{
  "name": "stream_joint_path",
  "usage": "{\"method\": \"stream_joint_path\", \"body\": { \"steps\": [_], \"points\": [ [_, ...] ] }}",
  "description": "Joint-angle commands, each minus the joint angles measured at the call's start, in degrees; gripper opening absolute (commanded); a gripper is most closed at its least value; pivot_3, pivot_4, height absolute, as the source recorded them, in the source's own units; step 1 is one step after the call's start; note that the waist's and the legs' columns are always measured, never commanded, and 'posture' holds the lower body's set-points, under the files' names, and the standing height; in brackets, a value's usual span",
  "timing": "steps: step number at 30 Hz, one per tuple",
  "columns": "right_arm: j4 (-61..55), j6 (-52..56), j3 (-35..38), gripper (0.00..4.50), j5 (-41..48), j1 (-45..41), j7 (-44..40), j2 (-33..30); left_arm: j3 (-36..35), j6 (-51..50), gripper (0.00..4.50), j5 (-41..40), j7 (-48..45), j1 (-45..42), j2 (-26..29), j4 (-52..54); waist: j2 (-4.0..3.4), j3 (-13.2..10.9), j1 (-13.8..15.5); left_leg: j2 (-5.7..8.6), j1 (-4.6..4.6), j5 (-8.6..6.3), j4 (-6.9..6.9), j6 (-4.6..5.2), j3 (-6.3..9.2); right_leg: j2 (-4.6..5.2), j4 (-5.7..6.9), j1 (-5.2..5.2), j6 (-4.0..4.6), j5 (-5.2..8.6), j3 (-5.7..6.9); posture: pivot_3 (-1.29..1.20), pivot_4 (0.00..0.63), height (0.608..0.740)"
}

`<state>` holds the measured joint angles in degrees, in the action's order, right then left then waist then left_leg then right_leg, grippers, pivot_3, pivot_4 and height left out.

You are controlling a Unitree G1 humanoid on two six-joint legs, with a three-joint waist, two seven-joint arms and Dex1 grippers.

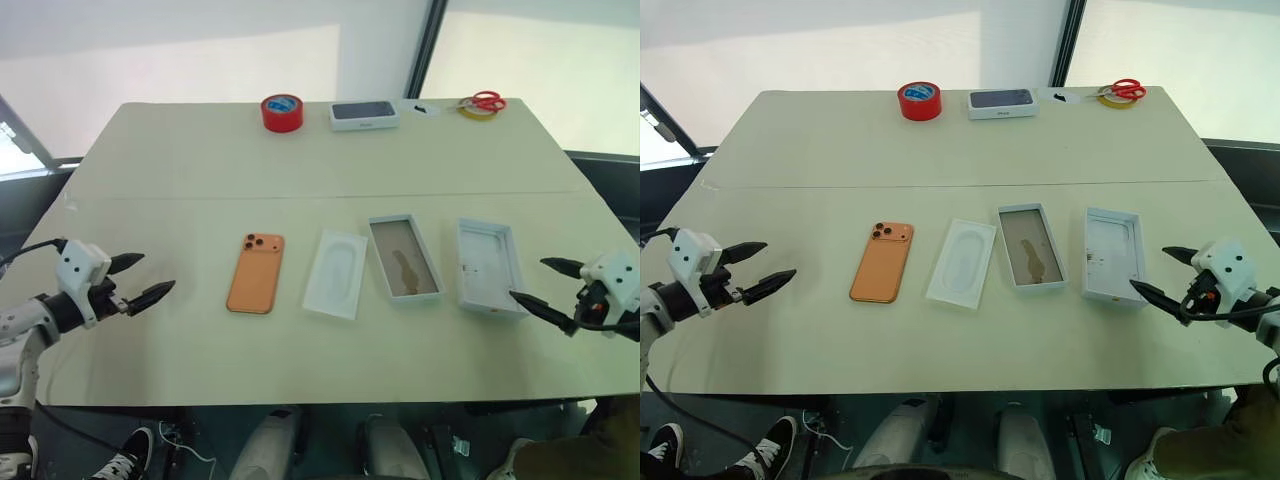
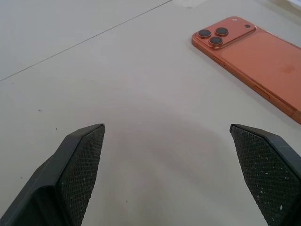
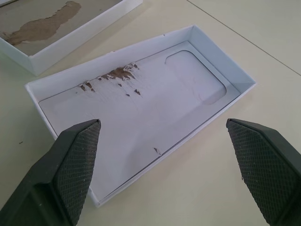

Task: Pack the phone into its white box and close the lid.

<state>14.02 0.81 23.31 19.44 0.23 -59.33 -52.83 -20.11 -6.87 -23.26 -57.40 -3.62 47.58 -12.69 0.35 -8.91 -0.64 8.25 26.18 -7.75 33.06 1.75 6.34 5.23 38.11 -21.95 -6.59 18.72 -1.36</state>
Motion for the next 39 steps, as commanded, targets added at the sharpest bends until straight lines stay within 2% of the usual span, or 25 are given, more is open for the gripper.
{"method": "stream_joint_path", "body": {
  "steps": [1,28,34,35,39],
  "points": [
    [0.36,-0.29,1.45,4.47,0.55,-0.80,0.24,-0.44,-2.16,1.43,4.48,-0.53,-0.04,-0.50,0.67,1.42,0.00,0.00,0.00,0.00,0.00,0.00,0.00,0.00,0.00,0.00,0.00,0.00,0.00,0.00,0.00,0.00,0.150,0.736],
    [4.65,-3.50,1.05,4.47,-1.88,-2.03,-0.54,-1.41,0.85,-2.47,4.48,-1.10,0.63,-0.48,-0.86,8.24,-0.01,0.00,0.00,0.00,0.00,0.00,0.00,0.00,0.00,0.00,0.00,0.00,0.00,0.00,0.00,0.00,0.150,0.736],
    [-0.68,-0.19,0.33,4.47,0.98,-3.68,-2.37,-0.98,4.12,-13.43,4.48,-2.79,7.22,-4.47,-4.33,15.47,-0.01,-0.01,0.15,0.00,0.00,0.00,0.03,0.00,0.00,0.00,0.00,0.04,-0.02,-0.01,0.01,0.00,0.150,0.736],
    [-2.53,0.33,-0.44,4.47,1.24,-4.06,-2.54,-0.70,4.97,-17.45,4.48,-5.18,7.56,-5.24,-5.08,17.48,-0.01,-0.01,0.09,0.00,0.00,0.00,0.03,0.00,0.00,0.00,0.00,0.04,-0.05,-0.03,0.01,0.00,0.150,0.736],
    [-10.64,2.55,-5.23,4.47,1.48,-6.28,-2.57,0.89,10.50,-25.36,4.48,-5.73,11.44,-8.54,-8.52,23.42,-0.01,0.00,0.00,0.00,0.00,0.01,0.04,0.00,0.00,0.00,0.01,0.03,-0.17,-0.09,0.01,0.00,0.150,0.736]
  ]
}}
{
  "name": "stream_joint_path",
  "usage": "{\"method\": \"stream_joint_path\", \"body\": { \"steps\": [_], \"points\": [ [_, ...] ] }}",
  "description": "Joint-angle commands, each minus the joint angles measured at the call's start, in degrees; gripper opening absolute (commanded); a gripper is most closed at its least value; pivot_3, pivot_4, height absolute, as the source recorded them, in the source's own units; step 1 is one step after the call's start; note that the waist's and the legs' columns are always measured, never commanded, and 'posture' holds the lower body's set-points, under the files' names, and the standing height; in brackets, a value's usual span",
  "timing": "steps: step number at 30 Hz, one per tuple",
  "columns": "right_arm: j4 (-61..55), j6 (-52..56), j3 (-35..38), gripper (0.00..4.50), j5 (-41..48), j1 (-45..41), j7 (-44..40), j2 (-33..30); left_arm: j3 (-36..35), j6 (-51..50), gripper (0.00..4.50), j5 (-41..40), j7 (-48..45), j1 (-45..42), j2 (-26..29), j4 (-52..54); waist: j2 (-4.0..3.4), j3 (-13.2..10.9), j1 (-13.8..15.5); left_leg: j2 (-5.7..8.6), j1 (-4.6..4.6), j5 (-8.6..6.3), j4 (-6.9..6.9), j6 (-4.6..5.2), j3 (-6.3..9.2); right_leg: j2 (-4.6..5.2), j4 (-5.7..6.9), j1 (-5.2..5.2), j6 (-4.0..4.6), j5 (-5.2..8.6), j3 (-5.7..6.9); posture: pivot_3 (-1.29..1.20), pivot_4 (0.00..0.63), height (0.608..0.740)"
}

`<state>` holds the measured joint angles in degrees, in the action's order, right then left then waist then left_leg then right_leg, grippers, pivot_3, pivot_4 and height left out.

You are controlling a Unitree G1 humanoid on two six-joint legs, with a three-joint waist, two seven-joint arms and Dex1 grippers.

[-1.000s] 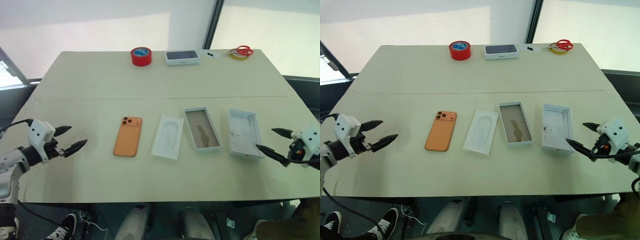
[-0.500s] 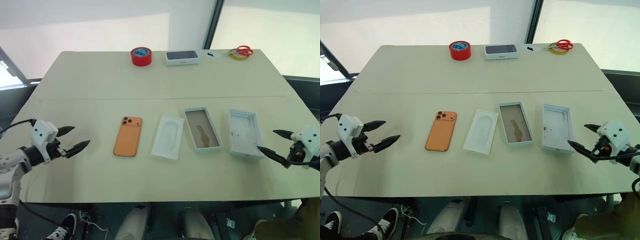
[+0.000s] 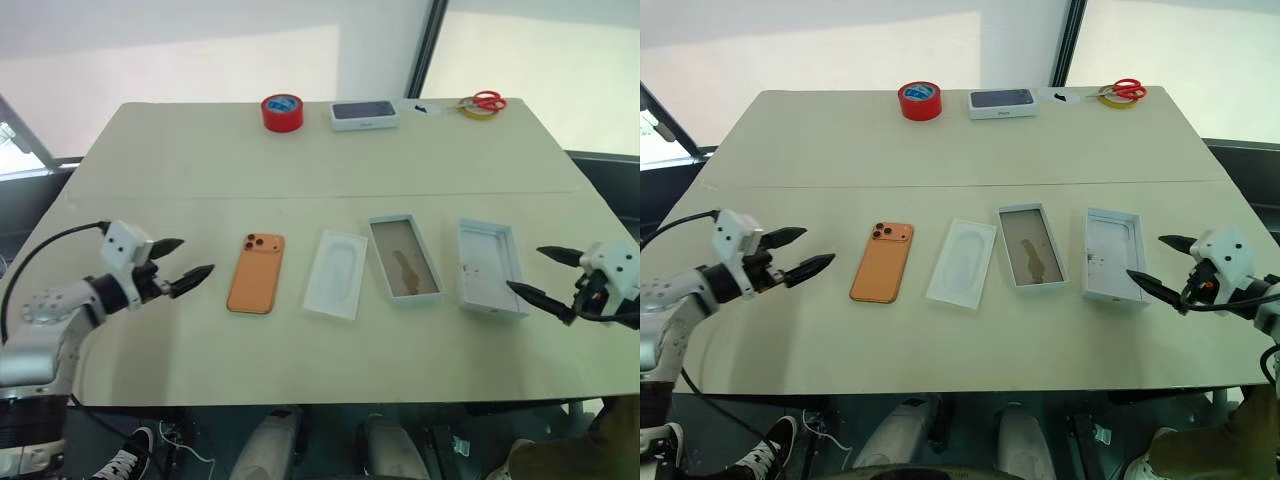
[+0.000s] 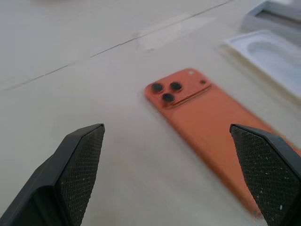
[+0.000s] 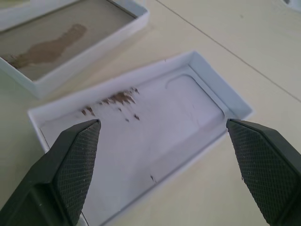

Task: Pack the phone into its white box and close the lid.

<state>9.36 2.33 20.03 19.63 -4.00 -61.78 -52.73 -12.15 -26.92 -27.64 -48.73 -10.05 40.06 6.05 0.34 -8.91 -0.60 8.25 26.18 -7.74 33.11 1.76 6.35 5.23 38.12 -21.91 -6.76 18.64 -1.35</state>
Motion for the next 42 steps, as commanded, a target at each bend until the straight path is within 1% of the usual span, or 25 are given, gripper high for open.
{"method": "stream_joint_path", "body": {
  "steps": [1,3,6,7,9,12,15,18,20,23,28,32,34,36,39,40,41,42],
  "points": [
    [-7.86,1.50,-3.47,4.47,1.19,-3.15,0.04,1.09,3.92,-6.95,4.48,-0.56,4.71,-3.31,-1.98,5.43,0.00,0.00,-0.06,0.00,0.00,0.00,0.00,0.00,0.00,0.00,0.00,0.00,0.00,0.00,0.00,0.00,0.150,0.736],
    [-10.99,2.82,-5.95,4.47,1.21,-5.29,0.27,1.63,5.44,-13.10,4.48,-2.43,7.04,-6.06,-3.93,5.69,0.00,0.00,-0.06,-0.01,0.00,0.01,0.02,0.00,0.00,0.00,0.01,-0.01,-0.03,-0.01,0.00,0.00,0.150,0.736],
    [-14.51,4.21,-9.04,4.47,0.82,-7.48,-0.12,1.99,7.37,-22.49,4.48,-7.21,6.61,-9.72,-5.90,5.58,0.01,0.00,0.01,-0.01,0.01,0.01,0.03,0.00,0.02,-0.01,0.01,0.00,-0.05,-0.02,0.02,0.00,0.150,0.736],
    [-15.28,4.15,-10.11,4.47,0.44,-7.94,-0.41,2.04,7.22,-26.55,4.48,-9.59,7.06,-11.38,-7.41,4.40,0.02,-0.01,0.09,0.00,0.01,0.01,0.04,0.00,0.02,-0.01,0.00,0.00,-0.05,-0.02,0.02,0.00,0.150,0.736],
    [-16.72,3.94,-12.03,4.47,-0.16,-8.26,-1.04,1.99,7.30,-32.32,4.48,-11.41,8.88,-13.91,-9.71,1.84,0.03,-0.02,0.40,0.00,0.03,0.02,0.09,0.01,0.03,-0.02,0.00,0.02,-0.07,-0.02,0.06,0.00,0.150,0.736],
    [-18.44,4.32,-13.62,4.47,-0.20,-8.37,-1.14,2.43,6.61,-37.90,4.48,-13.77,10.61,-16.37,-12.72,0.06,0.05,-0.02,0.80,0.01,0.02,0.02,0.17,0.02,0.04,-0.02,0.01,0.06,-0.08,-0.02,0.07,0.00,0.150,0.736],
    [-19.32,5.17,-13.97,4.47,0.08,-8.25,-0.28,2.91,5.17,-40.56,4.48,-15.30,12.65,-18.33,-16.20,-1.66,0.05,-0.02,1.04,0.01,0.03,0.03,0.20,0.02,0.04,-0.02,0.00,0.07,-0.08,-0.02,0.06,0.00,0.150,0.736],
    [-19.92,5.33,-14.22,4.47,-0.23,-7.94,0.37,3.20,7.38,-41.09,4.48,-14.12,13.12,-19.03,-17.64,-3.22,0.06,-0.03,1.21,0.01,0.03,0.04,0.23,0.01,0.04,-0.02,0.01,0.10,-0.08,-0.02,0.07,0.00,0.150,0.736],
    [-20.27,5.52,-14.35,4.47,-0.33,-7.94,0.73,3.39,9.37,-39.43,4.48,-12.66,12.83,-19.17,-18.48,-4.69,0.06,-0.03,1.21,0.01,0.03,0.04,0.24,0.01,0.04,-0.02,0.00,0.11,-0.08,-0.02,0.06,0.00,0.150,0.736],
    [-20.25,5.37,-14.44,4.47,-0.83,-8.36,1.37,3.75,10.44,-38.58,4.48,-12.06,13.03,-19.99,-20.89,-7.58,0.06,-0.02,1.35,0.01,0.02,0.04,0.27,0.00,0.04,-0.02,0.00,0.14,-0.08,-0.02,0.08,0.00,0.150,0.736],
    [-21.00,6.48,-14.68,4.47,-0.80,-9.03,2.48,4.48,9.77,-39.48,4.48,-12.83,14.36,-21.42,-25.21,-10.45,0.07,-0.02,1.35,0.01,0.02,0.03,0.35,0.01,0.05,-0.02,-0.01,0.21,-0.08,-0.02,0.10,0.00,0.150,0.736],
    [-21.83,7.14,-14.35,4.47,-0.61,-8.73,3.45,4.75,9.82,-39.55,4.48,-12.50,14.25,-21.97,-25.95,-12.40,0.07,-0.02,1.33,0.01,0.02,0.02,0.43,0.02,0.07,-0.02,-0.01,0.26,-0.08,-0.02,0.13,0.00,0.150,0.736],
    [-22.27,7.27,-14.21,4.50,-0.64,-8.33,3.68,4.59,9.84,-39.25,3.95,-11.93,14.65,-22.06,-25.97,-13.29,0.07,-0.02,1.34,0.01,0.02,0.01,0.46,0.03,0.08,-0.02,-0.01,0.28,-0.08,-0.02,0.15,0.00,0.150,0.736],
    [-22.58,7.40,-14.05,4.50,-0.59,-8.08,3.85,4.45,9.36,-39.83,3.23,-12.09,15.10,-22.14,-26.16,-14.02,0.07,-0.02,1.32,0.01,0.02,0.01,0.46,0.03,0.08,-0.02,-0.01,0.27,-0.08,-0.02,0.16,0.00,0.150,0.736],
    [-22.81,7.54,-14.02,4.50,-0.62,-7.88,4.10,4.37,8.90,-39.68,1.57,-11.74,15.75,-22.29,-26.40,-15.08,0.07,-0.02,1.32,0.01,0.02,0.01,0.46,0.03,0.09,-0.02,-0.01,0.27,-0.08,-0.02,0.16,0.00,0.150,0.736],
    [-22.87,7.50,-14.06,4.50,-0.69,-7.75,4.16,4.38,8.75,-39.84,1.14,-11.66,16.08,-22.36,-26.52,-15.37,0.07,-0.02,1.35,0.01,0.02,0.01,0.46,0.03,0.09,-0.02,-0.01,0.27,-0.08,-0.02,0.15,0.00,0.150,0.736],
    [-22.92,7.47,-14.09,4.50,-0.72,-7.64,4.19,4.37,8.64,-40.06,0.52,-11.72,16.16,-22.41,-26.60,-15.53,0.06,-0.01,1.38,0.01,0.02,0.01,0.46,0.03,0.09,-0.02,-0.01,0.28,-0.08,-0.02,0.16,0.00,0.150,0.736],
    [-22.94,7.47,-14.11,4.50,-0.71,-7.59,4.21,4.37,8.07,-40.50,0.03,-11.93,16.67,-22.45,-26.95,-15.73,0.06,-0.01,1.35,0.01,0.01,0.00,0.48,0.03,0.09,-0.02,-0.01,0.31,-0.08,-0.02,0.17,0.00,0.150,0.736]
  ]
}}
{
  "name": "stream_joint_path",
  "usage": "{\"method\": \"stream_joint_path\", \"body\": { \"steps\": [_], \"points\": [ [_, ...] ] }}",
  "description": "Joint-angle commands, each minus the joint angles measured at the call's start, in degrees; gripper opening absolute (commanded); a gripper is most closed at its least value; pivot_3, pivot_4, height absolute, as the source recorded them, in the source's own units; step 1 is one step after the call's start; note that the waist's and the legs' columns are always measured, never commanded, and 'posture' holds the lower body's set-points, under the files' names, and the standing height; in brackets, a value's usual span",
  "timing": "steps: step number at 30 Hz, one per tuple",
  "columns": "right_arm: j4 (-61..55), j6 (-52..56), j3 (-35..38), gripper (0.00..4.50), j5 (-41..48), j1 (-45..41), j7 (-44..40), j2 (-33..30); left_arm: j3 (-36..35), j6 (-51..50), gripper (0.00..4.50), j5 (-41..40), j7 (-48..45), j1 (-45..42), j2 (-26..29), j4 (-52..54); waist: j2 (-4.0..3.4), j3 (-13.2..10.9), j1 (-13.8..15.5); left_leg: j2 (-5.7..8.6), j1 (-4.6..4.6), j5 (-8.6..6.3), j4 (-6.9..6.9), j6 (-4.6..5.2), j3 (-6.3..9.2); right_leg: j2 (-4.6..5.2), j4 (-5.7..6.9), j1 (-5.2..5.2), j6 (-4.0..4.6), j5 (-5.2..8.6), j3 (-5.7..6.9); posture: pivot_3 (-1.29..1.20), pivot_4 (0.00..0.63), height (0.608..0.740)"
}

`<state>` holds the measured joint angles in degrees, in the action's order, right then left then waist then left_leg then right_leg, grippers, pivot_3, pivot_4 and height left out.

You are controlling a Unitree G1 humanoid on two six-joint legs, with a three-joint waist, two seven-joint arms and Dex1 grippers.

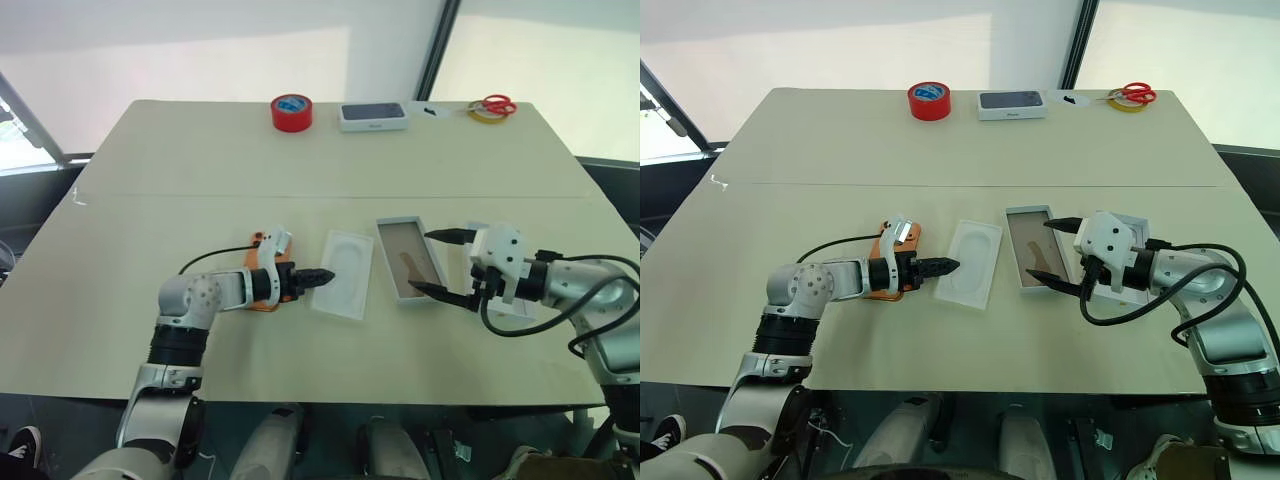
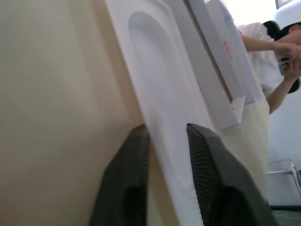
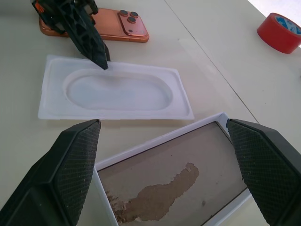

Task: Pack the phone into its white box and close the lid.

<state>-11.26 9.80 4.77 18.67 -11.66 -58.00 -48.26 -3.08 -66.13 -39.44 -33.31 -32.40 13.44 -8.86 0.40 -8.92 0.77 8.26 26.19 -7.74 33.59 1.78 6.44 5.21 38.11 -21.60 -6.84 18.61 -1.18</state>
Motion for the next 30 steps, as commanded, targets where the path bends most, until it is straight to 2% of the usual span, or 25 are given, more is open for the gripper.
{"method": "stream_joint_path", "body": {
  "steps": [1,3,8,11,17,20,27,30],
  "points": [
    [-2.29,0.00,1.12,4.50,0.25,0.09,0.44,-0.11,-1.63,-1.66,0.03,-0.23,1.94,-0.14,-0.66,-1.07,0.00,0.00,-0.08,0.00,-0.01,0.00,0.00,0.00,0.00,0.00,0.00,0.02,0.00,0.00,0.01,0.00,0.150,0.736],
    [-1.99,-0.34,0.92,4.50,0.03,0.12,0.43,-0.08,-1.64,-0.80,0.03,0.55,2.28,-0.01,-0.58,-1.20,-0.01,0.01,-0.10,0.00,-0.02,-0.01,0.01,0.00,0.00,0.00,0.00,0.03,0.00,0.00,0.01,0.00,0.150,0.736],
    [-0.08,-2.26,-1.93,4.50,-1.35,-0.06,-2.08,-0.05,-7.14,-3.17,0.03,-2.45,5.05,-0.04,-2.24,-0.72,-0.01,0.01,-0.20,0.00,-0.03,0.00,0.01,0.00,0.02,-0.01,0.00,0.03,-0.01,0.00,0.02,0.00,0.150,0.736],
    [5.78,-6.67,-6.17,4.50,-4.62,-0.33,-7.27,-1.32,-12.59,-5.62,0.03,-5.42,8.38,-0.99,-4.21,-0.74,0.01,0.00,-0.18,0.00,-0.04,0.00,0.02,0.01,0.03,-0.02,0.00,0.04,-0.03,0.01,0.05,0.00,0.150,0.736],
    [18.28,-12.73,-11.98,4.50,-9.38,-7.92,-14.50,-1.47,-17.50,-8.74,0.03,-9.34,13.39,-1.24,-6.78,4.43,0.03,-0.02,-0.18,0.00,-0.03,-0.01,0.16,0.02,0.03,-0.04,0.01,0.08,-0.05,0.00,0.06,0.00,0.150,0.736],
    [24.63,-15.39,-14.08,3.64,-11.26,-11.55,-17.95,-1.21,-18.45,-9.21,0.00,-10.15,15.66,-0.74,-7.48,7.38,0.05,-0.03,-0.16,0.00,-0.03,-0.02,0.20,0.01,0.03,-0.05,0.01,0.12,-0.05,0.00,0.08,0.00,0.150,0.736],
    [31.56,-16.71,-16.82,0.02,-12.28,-15.76,-22.64,1.58,-20.09,-8.53,0.00,-12.14,18.45,0.22,-8.36,10.87,0.06,-0.03,-0.15,0.00,-0.03,-0.03,0.28,0.00,0.03,-0.06,0.01,0.16,-0.06,0.00,0.09,0.00,0.150,0.736],
    [31.17,-14.53,-16.21,0.02,-10.34,-16.82,-22.31,4.31,-22.04,-8.53,0.00,-14.42,19.95,-0.43,-9.52,11.50,0.07,-0.03,-0.20,0.00,-0.03,-0.03,0.29,0.00,0.03,-0.06,0.01,0.17,-0.06,0.00,0.09,0.00,0.150,0.736]
  ]
}}
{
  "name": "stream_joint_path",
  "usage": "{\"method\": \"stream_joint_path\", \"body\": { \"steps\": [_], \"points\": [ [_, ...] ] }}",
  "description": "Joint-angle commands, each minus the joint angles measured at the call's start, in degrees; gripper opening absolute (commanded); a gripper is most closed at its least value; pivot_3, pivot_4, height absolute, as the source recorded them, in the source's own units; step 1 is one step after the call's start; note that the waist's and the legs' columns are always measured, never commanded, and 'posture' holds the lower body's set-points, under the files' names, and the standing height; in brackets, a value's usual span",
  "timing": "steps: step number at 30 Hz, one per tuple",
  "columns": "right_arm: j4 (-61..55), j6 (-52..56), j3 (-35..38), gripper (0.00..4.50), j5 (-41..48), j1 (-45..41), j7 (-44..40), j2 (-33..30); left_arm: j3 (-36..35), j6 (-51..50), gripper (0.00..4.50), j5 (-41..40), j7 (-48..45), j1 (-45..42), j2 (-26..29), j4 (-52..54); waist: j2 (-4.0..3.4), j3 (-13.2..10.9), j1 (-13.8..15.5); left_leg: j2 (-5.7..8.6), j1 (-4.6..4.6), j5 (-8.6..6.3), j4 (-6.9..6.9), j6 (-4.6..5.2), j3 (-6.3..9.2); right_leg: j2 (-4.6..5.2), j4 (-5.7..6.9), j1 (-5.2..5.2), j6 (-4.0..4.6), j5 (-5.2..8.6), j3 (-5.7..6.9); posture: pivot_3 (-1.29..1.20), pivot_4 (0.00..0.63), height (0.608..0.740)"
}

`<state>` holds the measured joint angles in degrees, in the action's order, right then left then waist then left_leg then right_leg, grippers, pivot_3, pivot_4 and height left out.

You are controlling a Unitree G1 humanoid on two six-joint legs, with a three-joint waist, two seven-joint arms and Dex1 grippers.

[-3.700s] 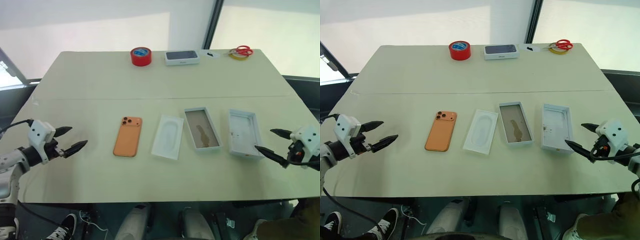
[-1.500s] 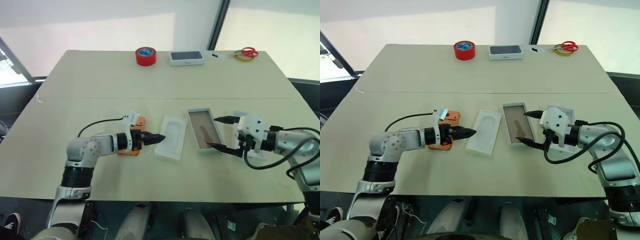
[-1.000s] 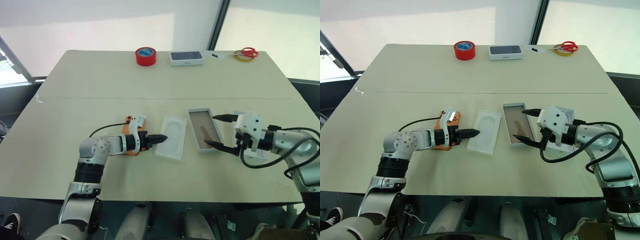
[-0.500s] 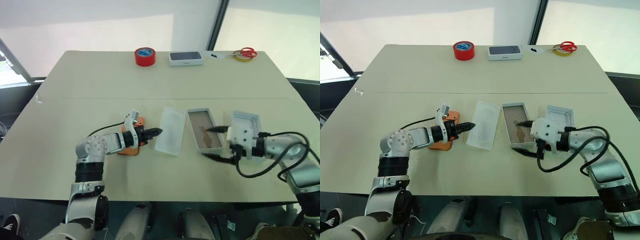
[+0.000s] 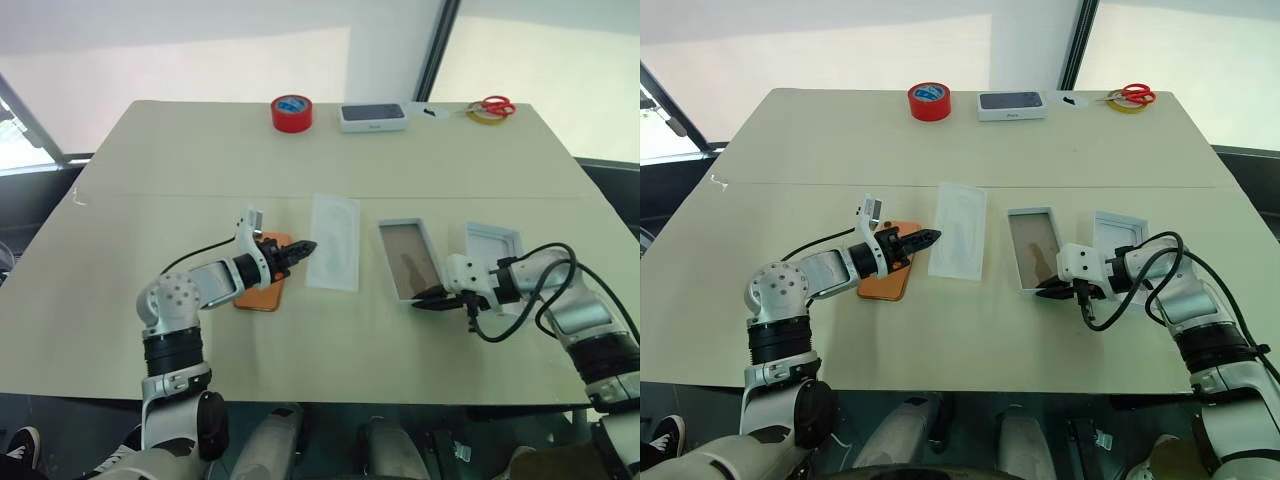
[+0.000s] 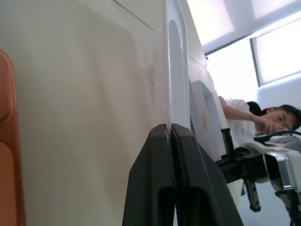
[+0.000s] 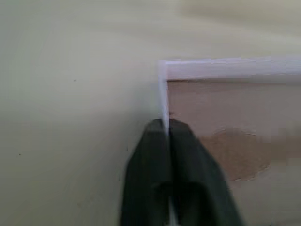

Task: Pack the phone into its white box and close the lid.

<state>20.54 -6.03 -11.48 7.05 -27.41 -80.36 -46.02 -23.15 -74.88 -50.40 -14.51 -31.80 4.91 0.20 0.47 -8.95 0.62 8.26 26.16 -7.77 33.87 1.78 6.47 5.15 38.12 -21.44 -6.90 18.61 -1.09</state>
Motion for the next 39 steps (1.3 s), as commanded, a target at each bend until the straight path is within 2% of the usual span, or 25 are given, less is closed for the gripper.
{"method": "stream_joint_path", "body": {
  "steps": [1,5,12,15,20,23,27,39],
  "points": [
    [-0.93,1.66,0.20,0.02,1.40,-1.25,0.18,2.53,-2.54,0.08,0.00,-4.11,1.79,-1.31,-1.34,2.45,0.00,0.00,-0.14,0.00,0.00,0.00,0.00,0.00,0.00,0.00,0.00,0.00,0.00,0.00,0.00,0.00,0.150,0.736],
    [-8.10,5.35,-0.47,0.02,1.86,-1.35,3.06,6.43,-5.36,0.90,0.00,-7.51,4.55,-3.61,-2.94,1.25,0.01,-0.01,-0.32,-0.01,0.00,-0.01,-0.01,-0.02,0.04,-0.02,0.02,-0.02,0.00,0.00,0.00,0.00,0.150,0.736],
    [-12.72,11.43,-2.48,0.02,-0.10,-1.52,8.74,11.24,-3.43,3.13,0.00,-6.96,4.58,-3.31,-2.58,-1.31,0.02,-0.01,0.13,0.01,0.01,0.00,0.03,-0.07,0.05,-0.03,0.02,-0.01,0.00,0.00,0.01,0.00,0.150,0.736],
    [-13.82,13.39,-2.00,0.91,-0.49,-1.36,10.73,11.44,-0.77,4.72,0.00,-4.89,4.72,-2.61,-2.34,-1.17,0.02,-0.01,0.22,0.03,0.01,0.00,0.03,-0.07,0.04,-0.01,0.02,-0.02,0.00,0.00,0.00,0.00,0.150,0.736],
    [-18.21,14.19,3.17,3.40,2.58,1.28,11.80,7.37,1.00,6.16,0.00,-5.16,4.71,-1.57,-3.37,-1.89,0.01,-0.01,0.20,0.03,0.01,-0.03,0.01,-0.04,0.05,-0.02,0.02,-0.02,0.00,0.00,-0.01,0.00,0.150,0.736],
    [-18.13,18.31,9.10,3.40,7.68,2.83,10.05,2.92,1.39,8.17,0.00,-4.61,5.06,-1.44,-5.11,-4.44,0.02,-0.01,0.32,0.06,0.02,-0.09,0.02,0.05,0.04,0.01,-0.01,0.00,0.00,0.00,0.00,0.00,0.150,0.736],
    [-14.46,14.29,11.94,3.40,6.41,4.77,9.63,-1.36,3.50,9.09,0.00,-4.00,5.07,-1.48,-6.76,-5.26,0.04,-0.02,0.11,0.07,0.02,-0.11,0.02,0.09,0.03,0.04,-0.02,0.01,0.00,0.00,0.00,0.00,0.150,0.736],
    [-9.93,9.66,12.05,3.40,4.18,3.98,13.81,-0.44,6.14,7.78,0.00,-3.33,5.39,-0.21,-7.38,-5.64,0.05,-0.03,0.12,0.05,0.06,-0.10,0.03,0.09,0.00,0.04,-0.02,0.00,-0.01,0.01,-0.02,0.00,0.150,0.736]
  ]
}}
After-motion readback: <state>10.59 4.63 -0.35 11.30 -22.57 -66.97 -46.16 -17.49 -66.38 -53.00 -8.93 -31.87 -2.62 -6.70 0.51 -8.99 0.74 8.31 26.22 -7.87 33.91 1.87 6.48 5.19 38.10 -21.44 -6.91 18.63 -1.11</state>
